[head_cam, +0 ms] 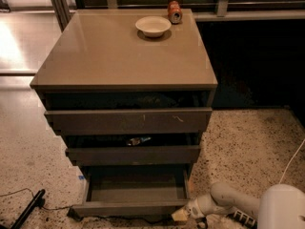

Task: Close bottom drawer

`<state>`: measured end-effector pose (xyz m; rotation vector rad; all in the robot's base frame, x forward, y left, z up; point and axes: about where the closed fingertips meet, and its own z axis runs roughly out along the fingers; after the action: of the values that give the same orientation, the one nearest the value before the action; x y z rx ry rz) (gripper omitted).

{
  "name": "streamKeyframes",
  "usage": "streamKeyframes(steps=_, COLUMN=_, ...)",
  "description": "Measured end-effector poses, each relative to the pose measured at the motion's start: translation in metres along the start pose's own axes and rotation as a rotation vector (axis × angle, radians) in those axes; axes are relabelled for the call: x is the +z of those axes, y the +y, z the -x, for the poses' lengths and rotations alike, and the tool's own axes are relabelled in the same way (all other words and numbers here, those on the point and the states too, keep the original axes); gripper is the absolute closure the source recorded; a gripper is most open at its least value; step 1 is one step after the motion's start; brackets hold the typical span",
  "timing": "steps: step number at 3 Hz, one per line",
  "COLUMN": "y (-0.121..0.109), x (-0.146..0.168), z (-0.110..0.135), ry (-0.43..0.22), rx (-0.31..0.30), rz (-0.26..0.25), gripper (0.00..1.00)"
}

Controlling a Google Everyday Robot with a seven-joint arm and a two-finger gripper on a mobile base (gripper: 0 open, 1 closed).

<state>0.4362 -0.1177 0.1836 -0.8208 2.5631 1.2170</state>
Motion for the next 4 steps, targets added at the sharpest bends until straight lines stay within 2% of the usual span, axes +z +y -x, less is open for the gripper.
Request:
streamKeyframes(steps=1, y=-0.008, x=0.003, z=0.013, ry=-0.126, rx=0.004, rz=-0.057, gripper=1.00)
streamKeyframes(steps=2, y=-0.008, x=0.006, z=0.013, ry=-0.127, rx=0.008, rz=-0.050, gripper=1.00)
streamKeyframes(steps=3, y=-0.012, x=0.027, z=0.037, ry=-0.191, rx=0.000, rz=-0.042, gripper=1.00)
streamKeyframes(steps=4, y=-0.006, x=0.045, z=0.079, ry=-0.269, rx=-0.028, rz=-0.025, gripper=1.00)
